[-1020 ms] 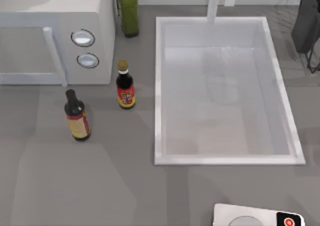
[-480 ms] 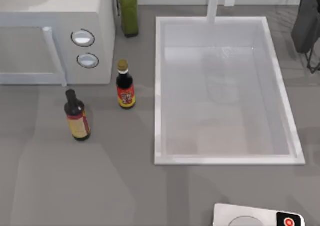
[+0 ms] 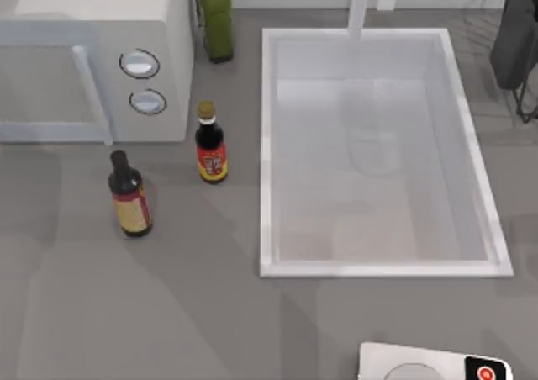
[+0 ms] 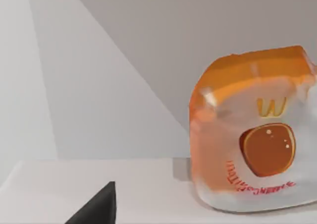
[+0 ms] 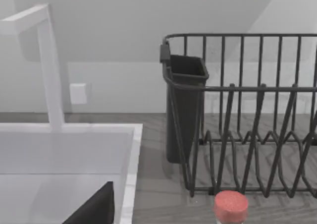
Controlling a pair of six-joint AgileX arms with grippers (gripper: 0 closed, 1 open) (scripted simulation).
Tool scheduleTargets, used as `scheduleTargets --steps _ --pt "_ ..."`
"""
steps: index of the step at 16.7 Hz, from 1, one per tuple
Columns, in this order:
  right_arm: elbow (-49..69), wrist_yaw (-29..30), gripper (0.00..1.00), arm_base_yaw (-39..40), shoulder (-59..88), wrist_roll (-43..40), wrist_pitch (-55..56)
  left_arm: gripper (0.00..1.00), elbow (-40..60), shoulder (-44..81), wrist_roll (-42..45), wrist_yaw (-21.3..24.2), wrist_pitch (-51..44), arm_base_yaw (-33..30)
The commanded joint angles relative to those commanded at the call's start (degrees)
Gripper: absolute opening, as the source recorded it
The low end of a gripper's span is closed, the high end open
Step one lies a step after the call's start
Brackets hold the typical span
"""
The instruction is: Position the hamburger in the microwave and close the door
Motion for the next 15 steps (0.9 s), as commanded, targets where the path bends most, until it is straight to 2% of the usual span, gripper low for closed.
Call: scheduleTargets --steps 9,12,15 --pt "0.0 0.0 1.00 0.0 0.0 0.0 0.0 1.00 -31.2 -20.5 0.2 2.6 10.8 2.9" --pt "0.0 0.0 1.00 0.0 0.0 0.0 0.0 1.00 -36.2 -23.8 0.3 3.1 12.7 3.4" --pt "0.0 0.0 1.00 0.0 0.0 0.0 0.0 1.00 -36.8 -24.2 0.3 3.1 12.9 3.5"
